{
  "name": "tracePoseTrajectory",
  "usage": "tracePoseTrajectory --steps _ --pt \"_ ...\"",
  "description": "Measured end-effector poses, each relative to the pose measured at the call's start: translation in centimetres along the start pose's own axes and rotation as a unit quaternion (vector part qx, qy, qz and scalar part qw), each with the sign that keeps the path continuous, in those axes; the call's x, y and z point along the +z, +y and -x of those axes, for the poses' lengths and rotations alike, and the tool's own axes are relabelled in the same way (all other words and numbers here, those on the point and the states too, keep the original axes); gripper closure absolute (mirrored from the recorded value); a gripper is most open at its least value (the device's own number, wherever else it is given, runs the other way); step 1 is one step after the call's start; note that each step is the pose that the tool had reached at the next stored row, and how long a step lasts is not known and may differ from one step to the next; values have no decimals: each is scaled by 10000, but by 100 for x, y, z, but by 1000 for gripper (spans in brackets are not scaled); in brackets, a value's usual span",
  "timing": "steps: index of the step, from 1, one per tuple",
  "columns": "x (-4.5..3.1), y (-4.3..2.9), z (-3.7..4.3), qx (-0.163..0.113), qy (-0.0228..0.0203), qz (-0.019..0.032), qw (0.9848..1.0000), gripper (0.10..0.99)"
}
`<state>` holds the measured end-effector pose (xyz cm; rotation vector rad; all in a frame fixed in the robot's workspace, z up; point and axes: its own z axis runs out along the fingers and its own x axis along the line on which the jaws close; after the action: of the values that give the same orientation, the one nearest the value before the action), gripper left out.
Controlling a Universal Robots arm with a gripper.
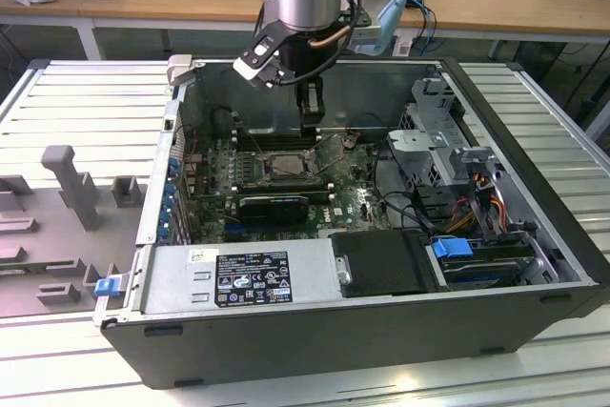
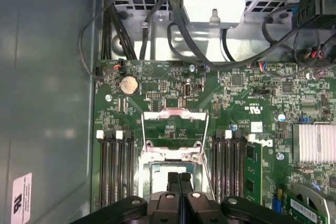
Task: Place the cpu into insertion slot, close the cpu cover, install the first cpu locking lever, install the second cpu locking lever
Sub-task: 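Close the cpu cover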
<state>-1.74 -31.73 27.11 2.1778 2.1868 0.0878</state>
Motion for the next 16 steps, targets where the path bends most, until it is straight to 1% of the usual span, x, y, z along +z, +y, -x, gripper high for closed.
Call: tracePoseTrajectory --steps 5,16 --pt "4 58 0 -1 0 -1 10000 980" --pt "11 135 0 0 0 -1 10000 980"
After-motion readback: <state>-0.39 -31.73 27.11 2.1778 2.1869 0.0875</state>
